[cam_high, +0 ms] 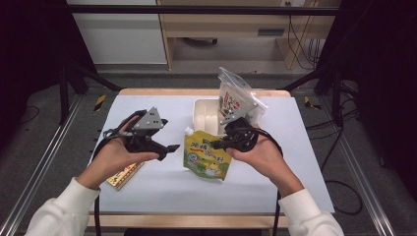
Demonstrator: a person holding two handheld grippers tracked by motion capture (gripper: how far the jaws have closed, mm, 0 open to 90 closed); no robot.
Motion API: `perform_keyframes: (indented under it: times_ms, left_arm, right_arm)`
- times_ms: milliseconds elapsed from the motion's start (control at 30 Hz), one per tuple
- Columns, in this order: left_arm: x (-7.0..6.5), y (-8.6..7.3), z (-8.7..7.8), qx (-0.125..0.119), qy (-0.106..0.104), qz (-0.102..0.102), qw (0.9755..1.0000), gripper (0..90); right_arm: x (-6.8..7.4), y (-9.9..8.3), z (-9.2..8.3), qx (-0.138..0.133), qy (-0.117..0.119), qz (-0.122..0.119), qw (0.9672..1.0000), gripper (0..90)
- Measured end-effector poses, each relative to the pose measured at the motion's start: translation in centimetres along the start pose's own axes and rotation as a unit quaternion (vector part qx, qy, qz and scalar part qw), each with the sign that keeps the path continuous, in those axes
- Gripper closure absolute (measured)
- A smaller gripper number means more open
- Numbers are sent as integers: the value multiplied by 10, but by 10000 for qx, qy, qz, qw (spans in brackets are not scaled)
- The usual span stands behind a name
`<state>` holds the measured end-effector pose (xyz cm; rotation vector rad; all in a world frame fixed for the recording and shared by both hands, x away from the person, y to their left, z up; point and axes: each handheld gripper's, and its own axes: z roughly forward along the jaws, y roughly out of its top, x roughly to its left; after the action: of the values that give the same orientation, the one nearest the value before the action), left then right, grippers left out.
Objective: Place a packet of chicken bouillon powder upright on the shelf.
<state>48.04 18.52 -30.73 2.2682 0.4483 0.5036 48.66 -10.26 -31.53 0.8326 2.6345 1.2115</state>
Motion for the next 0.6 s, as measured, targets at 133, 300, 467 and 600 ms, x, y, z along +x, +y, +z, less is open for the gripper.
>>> perform_keyframes:
  times_ms: [133,300,467,600]
  left_arm:
    - [-8,-22,-3,86,232,-272,9993,117]
    - [-16,-43,-3,116,377,-475,9981,114]
    - [-29,-76,3,85,435,-910,9949,98]
    - [-37,-97,11,40,521,-1164,9918,91]
  right_arm:
    - [0,-2,-9,-200,-133,254,9994,900]
    - [0,1,-18,-316,-341,434,9980,900]
    - [-1,7,-31,-509,-413,627,9959,900]
    - [-1,13,-43,-730,-445,826,9929,900]
